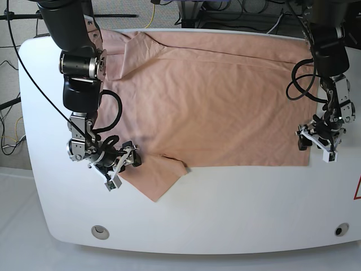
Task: Fold the T-shirt properly
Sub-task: 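Hold both open grippers straddling the hem edges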
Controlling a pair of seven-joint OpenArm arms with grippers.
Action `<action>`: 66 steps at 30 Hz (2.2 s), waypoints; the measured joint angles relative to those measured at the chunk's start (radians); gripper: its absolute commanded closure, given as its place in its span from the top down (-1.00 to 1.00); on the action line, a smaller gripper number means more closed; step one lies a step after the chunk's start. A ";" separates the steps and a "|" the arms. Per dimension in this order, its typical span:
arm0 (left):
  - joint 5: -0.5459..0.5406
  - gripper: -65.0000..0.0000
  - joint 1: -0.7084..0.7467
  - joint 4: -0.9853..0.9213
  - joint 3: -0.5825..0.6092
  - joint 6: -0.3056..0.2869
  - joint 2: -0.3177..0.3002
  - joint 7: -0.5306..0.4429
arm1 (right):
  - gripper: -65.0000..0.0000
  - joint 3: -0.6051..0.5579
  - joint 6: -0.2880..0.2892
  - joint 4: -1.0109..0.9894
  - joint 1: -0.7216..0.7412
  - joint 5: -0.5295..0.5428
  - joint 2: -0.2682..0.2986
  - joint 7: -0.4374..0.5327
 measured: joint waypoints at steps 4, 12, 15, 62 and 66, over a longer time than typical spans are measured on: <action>0.000 0.18 0.000 0.000 0.004 0.000 0.000 -0.001 | 0.09 0.000 0.000 -0.013 0.006 0.000 -0.003 0.005; 0.000 0.16 0.001 0.000 0.008 0.000 0.000 -0.002 | 0.08 0.000 0.000 -0.021 0.010 0.000 -0.011 0.008; -0.001 0.15 0.003 0.000 0.011 0.001 0.000 -0.011 | 0.08 0.000 0.000 -0.021 0.008 0.001 -0.011 0.014; -0.018 0.17 0.005 0.001 0.017 0.000 -0.003 -0.026 | 0.12 -0.008 0.000 -0.019 0.006 0.001 -0.011 0.023; -0.018 0.17 0.005 0.000 0.017 0.000 -0.003 -0.026 | 0.11 -0.008 0.000 -0.019 0.006 0.001 -0.010 0.023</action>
